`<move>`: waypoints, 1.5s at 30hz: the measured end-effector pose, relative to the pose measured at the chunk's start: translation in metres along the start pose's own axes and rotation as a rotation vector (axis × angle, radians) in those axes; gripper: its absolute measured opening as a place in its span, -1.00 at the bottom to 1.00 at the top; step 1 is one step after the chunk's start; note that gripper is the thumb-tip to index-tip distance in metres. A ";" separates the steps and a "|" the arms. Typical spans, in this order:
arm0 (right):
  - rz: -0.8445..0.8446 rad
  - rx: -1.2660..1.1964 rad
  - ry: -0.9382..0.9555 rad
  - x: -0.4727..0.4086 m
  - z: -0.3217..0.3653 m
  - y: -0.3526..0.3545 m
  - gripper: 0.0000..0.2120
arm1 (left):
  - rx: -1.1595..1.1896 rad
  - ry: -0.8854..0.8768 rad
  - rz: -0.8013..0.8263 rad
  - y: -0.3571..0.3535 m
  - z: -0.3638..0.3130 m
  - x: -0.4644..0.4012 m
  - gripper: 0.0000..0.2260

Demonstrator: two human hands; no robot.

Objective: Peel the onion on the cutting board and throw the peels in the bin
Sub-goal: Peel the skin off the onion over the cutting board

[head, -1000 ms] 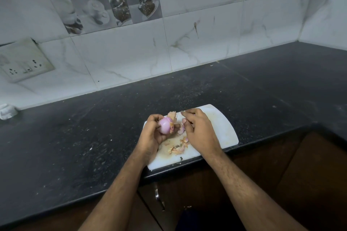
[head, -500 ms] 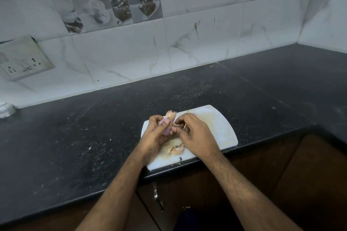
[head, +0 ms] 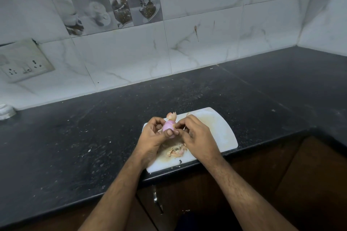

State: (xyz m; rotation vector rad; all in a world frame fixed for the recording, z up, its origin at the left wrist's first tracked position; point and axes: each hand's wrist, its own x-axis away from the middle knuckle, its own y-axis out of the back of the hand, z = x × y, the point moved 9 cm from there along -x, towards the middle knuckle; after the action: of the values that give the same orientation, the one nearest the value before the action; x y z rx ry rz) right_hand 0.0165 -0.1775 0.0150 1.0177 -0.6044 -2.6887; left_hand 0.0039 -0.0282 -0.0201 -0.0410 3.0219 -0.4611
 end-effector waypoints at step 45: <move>-0.254 -0.045 -0.312 -0.002 -0.029 0.028 -0.91 | -0.096 0.077 -0.001 -0.004 0.008 0.000 -0.71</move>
State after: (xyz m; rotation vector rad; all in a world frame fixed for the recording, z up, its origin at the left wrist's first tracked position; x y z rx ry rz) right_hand 0.0388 -0.2110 0.0090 0.7097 -0.4908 -3.1020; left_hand 0.0050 -0.0345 -0.0261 -0.0308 3.1181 -0.3245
